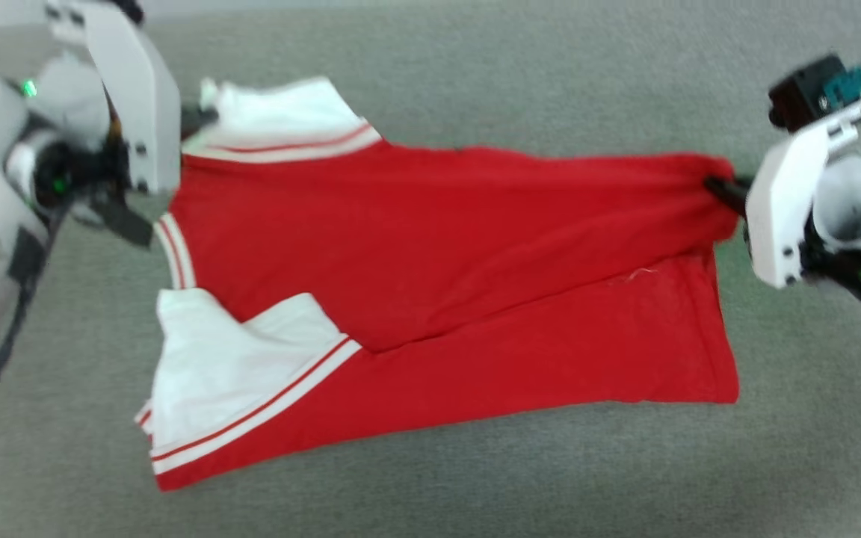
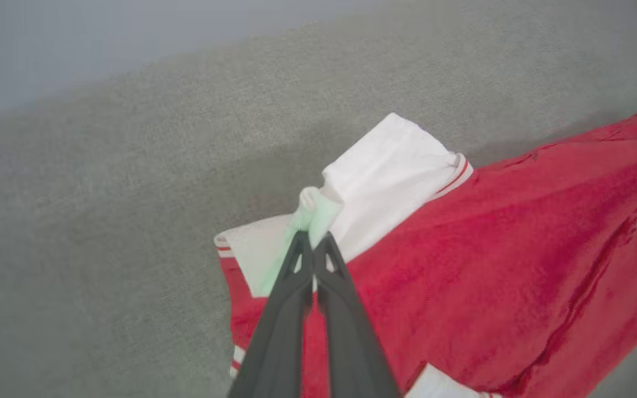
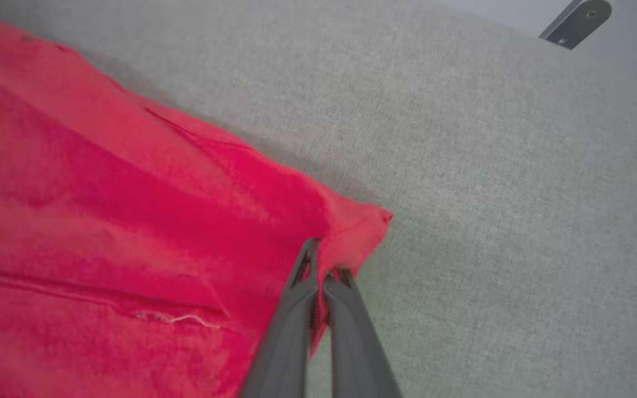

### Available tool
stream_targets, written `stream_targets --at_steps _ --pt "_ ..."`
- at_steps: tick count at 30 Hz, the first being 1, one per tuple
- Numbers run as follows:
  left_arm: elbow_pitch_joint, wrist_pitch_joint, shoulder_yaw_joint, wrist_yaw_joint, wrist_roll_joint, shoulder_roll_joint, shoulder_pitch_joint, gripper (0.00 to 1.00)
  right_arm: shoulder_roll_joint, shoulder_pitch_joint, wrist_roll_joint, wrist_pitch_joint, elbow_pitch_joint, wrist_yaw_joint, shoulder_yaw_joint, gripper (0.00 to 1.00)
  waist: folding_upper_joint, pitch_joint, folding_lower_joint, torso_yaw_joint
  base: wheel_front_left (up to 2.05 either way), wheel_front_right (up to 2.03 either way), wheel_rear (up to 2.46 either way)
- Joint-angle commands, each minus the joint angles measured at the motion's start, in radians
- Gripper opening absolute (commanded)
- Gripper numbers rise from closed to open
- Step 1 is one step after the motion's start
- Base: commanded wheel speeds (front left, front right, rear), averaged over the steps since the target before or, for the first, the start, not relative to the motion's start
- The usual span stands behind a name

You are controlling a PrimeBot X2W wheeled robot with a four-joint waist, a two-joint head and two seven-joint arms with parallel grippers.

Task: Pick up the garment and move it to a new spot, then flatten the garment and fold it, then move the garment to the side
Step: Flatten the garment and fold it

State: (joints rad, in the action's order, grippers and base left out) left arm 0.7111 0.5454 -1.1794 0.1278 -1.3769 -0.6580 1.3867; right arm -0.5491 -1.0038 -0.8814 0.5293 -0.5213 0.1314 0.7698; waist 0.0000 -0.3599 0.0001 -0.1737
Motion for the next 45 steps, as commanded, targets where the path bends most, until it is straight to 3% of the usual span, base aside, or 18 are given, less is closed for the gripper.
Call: stream_targets --at_steps 1,4,10,19,28,36,41,45 --pt "-0.028 0.002 -0.002 0.004 -0.02 -0.015 -0.05 0.0 -0.024 0.039 -0.021 0.006 0.018 -0.002 -0.001 0.0 0.0 0.061 -0.0001 0.06 0.0 0.0 0.0" --pt "-0.082 0.008 -0.012 -0.005 -0.042 -0.041 -0.113 0.0 -0.06 0.088 -0.032 0.025 0.045 -0.002 -0.008 0.0 0.0 0.079 -0.0001 0.079 0.0 0.0 0.0" --pt "-0.208 0.018 -0.026 -0.071 -0.076 -0.095 -0.224 0.0 -0.103 0.158 -0.05 0.068 0.083 -0.002 -0.035 0.0 0.0 0.091 -0.0001 0.107 0.0 0.0 0.0" --pt "-0.352 0.056 -0.037 -0.183 -0.142 -0.148 -0.335 0.0 -0.097 0.207 -0.024 0.182 0.078 -0.002 -0.071 0.0 0.0 0.075 -0.0001 0.12 0.0 0.0 0.0" --pt "-0.266 0.149 -0.064 -0.234 -0.152 -0.087 -0.338 0.0 -0.013 0.199 0.028 0.326 0.004 -0.002 -0.119 0.0 0.0 0.052 -0.0001 0.105 0.0 0.0 0.0" --pt "-0.152 0.198 -0.076 -0.233 -0.155 -0.02 -0.333 0.0 0.084 0.201 0.075 0.448 -0.086 -0.002 -0.167 0.0 0.0 0.043 -0.0001 0.085 0.0 0.0 0.0" --pt "-0.113 0.205 -0.077 -0.223 -0.15 0.006 -0.328 0.13 0.125 0.201 0.114 0.516 -0.175 -0.002 -0.217 0.0 0.0 0.046 -0.0001 0.088 0.0 0.0 0.0" --pt "-0.088 0.205 -0.075 -0.218 -0.151 0.032 -0.324 0.31 0.173 0.21 0.15 0.57 -0.241 -0.002 -0.261 0.0 0.0 0.05 -0.0001 0.1 0.0 0.0 0.0"
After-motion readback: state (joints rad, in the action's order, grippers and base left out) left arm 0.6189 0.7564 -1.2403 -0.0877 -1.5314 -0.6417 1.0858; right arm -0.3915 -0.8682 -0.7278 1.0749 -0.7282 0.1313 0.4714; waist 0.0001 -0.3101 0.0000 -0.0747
